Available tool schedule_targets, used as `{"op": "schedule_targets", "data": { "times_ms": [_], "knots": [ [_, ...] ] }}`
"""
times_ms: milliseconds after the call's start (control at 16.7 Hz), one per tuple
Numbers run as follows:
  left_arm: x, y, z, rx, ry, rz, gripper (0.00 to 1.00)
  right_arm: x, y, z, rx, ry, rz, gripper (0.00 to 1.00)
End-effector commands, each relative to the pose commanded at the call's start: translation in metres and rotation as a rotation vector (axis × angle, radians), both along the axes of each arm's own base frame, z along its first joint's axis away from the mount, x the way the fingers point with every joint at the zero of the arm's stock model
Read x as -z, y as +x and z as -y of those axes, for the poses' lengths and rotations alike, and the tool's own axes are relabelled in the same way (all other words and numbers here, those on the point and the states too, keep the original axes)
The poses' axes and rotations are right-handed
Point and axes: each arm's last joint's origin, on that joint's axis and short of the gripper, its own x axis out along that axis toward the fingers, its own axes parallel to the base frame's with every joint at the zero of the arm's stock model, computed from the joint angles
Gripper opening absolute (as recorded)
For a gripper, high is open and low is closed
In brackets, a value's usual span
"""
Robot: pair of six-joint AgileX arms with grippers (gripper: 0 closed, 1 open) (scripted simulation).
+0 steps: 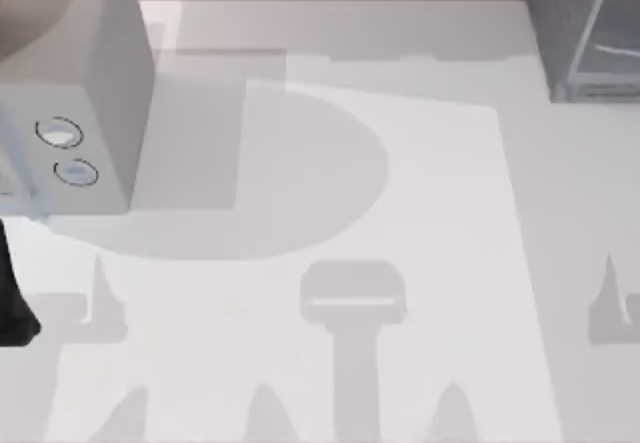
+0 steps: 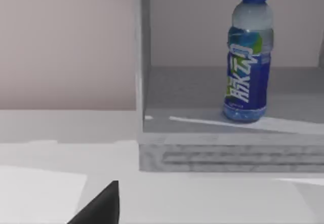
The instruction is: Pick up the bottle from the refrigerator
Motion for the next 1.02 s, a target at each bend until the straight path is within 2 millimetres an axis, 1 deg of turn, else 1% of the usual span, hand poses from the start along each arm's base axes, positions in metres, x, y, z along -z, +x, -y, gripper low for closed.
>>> {"op": "schedule_targets", "data": {
  "times_ms": [240,480,600,720,840,1020],
  "knots": [
    [0.0,0.0,0.0,0.0,0.0,0.0,1.0,-0.002,0.002,0.001,0.0,-0.001,0.004,1.0],
    [0.0,0.0,0.0,0.0,0.0,0.0,1.0,-0.013,0.013,0.007,0.004,-0.009,0.03,1.0],
    [0.0,0.0,0.0,0.0,0.0,0.0,1.0,-0.019,0.024,0.013,0.007,-0.014,0.039,1.0],
    [0.0,0.0,0.0,0.0,0.0,0.0,1.0,-0.02,0.038,0.02,0.009,-0.016,0.032,1.0],
    [0.0,0.0,0.0,0.0,0.0,0.0,1.0,-0.015,0.053,0.031,0.009,-0.013,0.013,1.0],
    [0.0,0.0,0.0,0.0,0.0,0.0,1.0,-0.001,0.073,0.049,0.008,-0.002,-0.017,1.0]
  ]
}}
